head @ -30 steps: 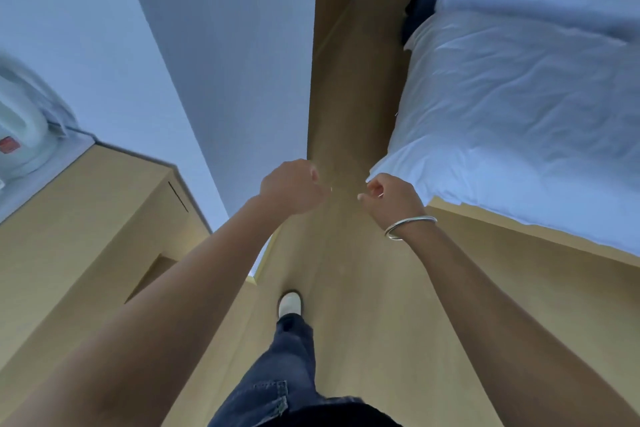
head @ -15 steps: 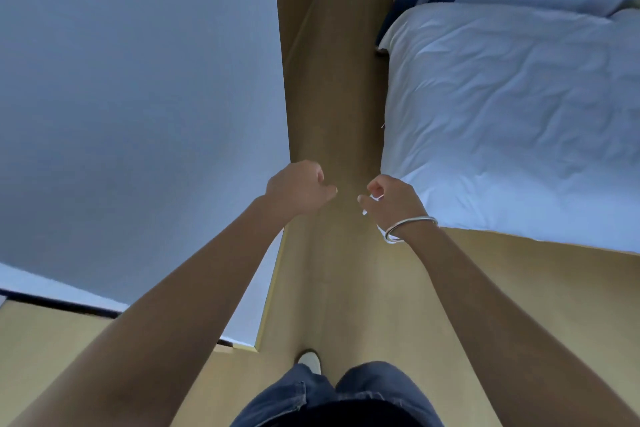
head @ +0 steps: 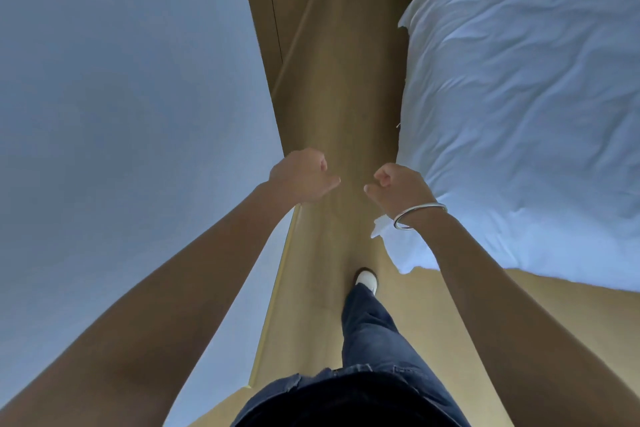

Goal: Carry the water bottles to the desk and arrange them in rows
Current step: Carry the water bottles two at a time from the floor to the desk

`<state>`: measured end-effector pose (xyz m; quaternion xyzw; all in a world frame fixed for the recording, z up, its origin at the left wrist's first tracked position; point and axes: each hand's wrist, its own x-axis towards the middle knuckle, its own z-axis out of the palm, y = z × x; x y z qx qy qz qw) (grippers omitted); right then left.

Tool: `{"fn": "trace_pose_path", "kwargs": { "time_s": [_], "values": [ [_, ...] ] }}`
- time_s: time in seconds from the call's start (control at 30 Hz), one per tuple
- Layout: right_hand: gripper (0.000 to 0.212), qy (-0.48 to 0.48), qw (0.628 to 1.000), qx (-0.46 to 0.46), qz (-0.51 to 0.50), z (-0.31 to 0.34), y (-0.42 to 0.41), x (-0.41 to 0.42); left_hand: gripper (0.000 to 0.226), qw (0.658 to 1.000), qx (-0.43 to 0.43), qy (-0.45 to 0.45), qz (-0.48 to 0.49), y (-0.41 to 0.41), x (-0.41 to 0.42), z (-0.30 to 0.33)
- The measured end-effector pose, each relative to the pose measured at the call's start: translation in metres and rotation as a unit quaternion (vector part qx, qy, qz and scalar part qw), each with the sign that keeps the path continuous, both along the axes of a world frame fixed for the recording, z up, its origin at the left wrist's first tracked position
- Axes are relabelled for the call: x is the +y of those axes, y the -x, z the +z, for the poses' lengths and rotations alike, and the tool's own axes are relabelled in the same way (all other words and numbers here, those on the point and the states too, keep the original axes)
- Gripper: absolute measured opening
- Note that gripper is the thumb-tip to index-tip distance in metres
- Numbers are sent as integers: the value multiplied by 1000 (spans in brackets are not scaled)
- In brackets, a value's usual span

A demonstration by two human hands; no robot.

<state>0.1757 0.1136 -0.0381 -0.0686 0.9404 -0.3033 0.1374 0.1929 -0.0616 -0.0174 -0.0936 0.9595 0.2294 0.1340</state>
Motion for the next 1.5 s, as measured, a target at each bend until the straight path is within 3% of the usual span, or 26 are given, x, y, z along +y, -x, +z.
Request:
{"fn": "trace_pose_path", "kwargs": {
  "time_s": [0.4, 0.6, 0.77, 0.9, 1.0, 1.13, 1.27, 1.5],
  "values": [
    [37, -22, 999, -25, 28, 11, 231, 40, 20, 999, -16, 0, 51, 202, 29, 26],
    [38, -17, 999, -35, 28, 7, 303, 47, 41, 998, -27, -9, 57, 273, 34, 23],
    [40, -2, 999, -51, 8, -1, 369, 48, 36, 998, -50, 0, 43, 348, 33, 16],
    [40, -3, 998, -59, -8, -10, 441, 38, 9, 999, -44, 16, 19, 429, 26, 5],
    [39, -11, 998, -65, -21, -14, 502, 28, 24, 999, -44, 24, 6, 500, 17, 3],
    [38, -41, 997, -66, -5, -10, 598, 5, 22, 999, -35, -1, 19, 596, -6, 1],
    [37, -36, 997, -64, 2, -2, 686, -24, 45, 999, -26, -9, 32, 682, -32, 5],
    [36, -31, 997, -75, -2, 3, 798, -60, 47, 999, 16, -10, 36, 797, -68, 8]
  ]
}}
